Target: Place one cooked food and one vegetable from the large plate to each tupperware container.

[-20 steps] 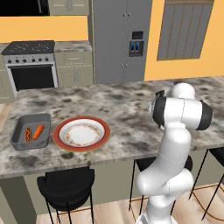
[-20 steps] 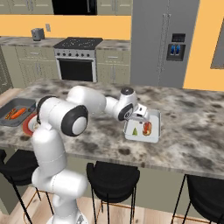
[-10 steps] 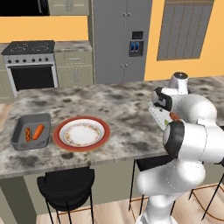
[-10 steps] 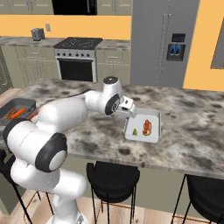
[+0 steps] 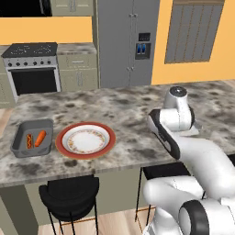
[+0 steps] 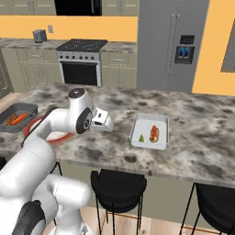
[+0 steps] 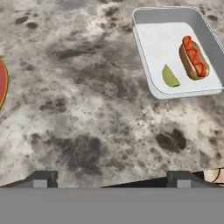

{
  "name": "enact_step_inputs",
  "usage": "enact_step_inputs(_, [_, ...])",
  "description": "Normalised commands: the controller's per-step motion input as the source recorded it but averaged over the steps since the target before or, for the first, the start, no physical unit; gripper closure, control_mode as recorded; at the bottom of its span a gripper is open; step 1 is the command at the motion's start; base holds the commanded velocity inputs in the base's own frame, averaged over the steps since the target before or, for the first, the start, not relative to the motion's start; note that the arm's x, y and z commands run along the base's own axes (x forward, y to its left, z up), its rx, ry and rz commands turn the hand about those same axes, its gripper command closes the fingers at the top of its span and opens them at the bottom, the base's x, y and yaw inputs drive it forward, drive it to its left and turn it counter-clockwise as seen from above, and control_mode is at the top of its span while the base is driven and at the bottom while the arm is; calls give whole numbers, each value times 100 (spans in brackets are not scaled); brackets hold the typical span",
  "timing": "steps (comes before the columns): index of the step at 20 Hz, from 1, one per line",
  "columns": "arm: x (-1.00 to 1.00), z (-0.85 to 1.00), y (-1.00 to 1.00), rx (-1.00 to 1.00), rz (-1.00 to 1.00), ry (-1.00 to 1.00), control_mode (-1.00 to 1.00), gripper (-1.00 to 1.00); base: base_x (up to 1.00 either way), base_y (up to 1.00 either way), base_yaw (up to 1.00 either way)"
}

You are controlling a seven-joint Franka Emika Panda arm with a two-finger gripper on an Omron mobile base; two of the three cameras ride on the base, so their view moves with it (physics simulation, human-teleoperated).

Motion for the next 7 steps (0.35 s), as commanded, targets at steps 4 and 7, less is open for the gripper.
enact_step_inputs(4, [11, 0, 100, -10, 4, 20, -100, -100, 0, 0, 0])
enact_step_inputs(7, [29, -1, 98, -19, 0, 22, -100, -100, 0, 0, 0])
